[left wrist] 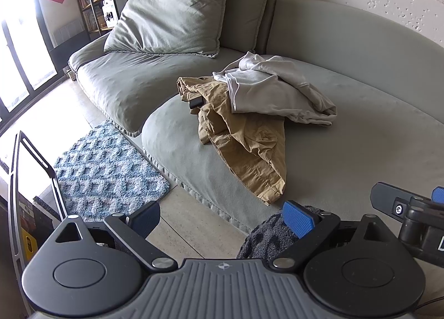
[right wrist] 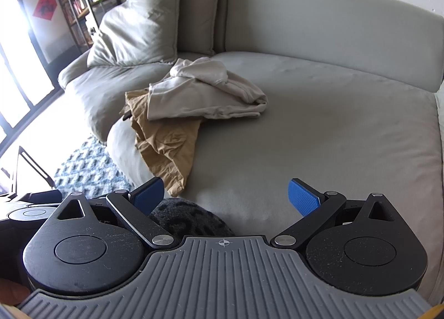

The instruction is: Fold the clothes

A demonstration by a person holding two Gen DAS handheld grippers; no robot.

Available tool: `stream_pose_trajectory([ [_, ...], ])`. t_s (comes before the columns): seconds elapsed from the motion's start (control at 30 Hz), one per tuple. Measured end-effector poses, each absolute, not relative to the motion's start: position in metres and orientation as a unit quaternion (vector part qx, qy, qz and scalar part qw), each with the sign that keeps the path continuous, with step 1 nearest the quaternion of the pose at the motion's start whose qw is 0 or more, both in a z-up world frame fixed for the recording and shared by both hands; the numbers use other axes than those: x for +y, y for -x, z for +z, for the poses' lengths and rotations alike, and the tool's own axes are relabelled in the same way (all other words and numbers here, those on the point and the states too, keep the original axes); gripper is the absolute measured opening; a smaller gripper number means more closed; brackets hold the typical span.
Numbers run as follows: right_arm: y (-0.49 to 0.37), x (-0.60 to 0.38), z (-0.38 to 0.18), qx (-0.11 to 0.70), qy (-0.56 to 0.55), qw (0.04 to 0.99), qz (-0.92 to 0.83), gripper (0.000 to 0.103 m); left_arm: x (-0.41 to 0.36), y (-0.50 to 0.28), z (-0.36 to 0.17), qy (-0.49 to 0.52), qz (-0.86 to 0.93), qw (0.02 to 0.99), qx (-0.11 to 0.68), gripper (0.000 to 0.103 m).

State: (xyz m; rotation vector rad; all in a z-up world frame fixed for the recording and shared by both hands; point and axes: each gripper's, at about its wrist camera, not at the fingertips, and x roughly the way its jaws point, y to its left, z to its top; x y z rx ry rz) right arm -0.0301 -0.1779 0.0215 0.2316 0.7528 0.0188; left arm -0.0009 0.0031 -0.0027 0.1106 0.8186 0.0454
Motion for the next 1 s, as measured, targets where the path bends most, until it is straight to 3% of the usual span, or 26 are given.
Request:
stream_pose_trajectory([
  [1.0, 0.0302, -0.1790, 0.0192, 0.371, -0.113, 0.922, 0.008, 0.099, 0.0020, 0.0020, -0.0027, -0.057, 0.022, 0.913, 0.404, 0.094],
])
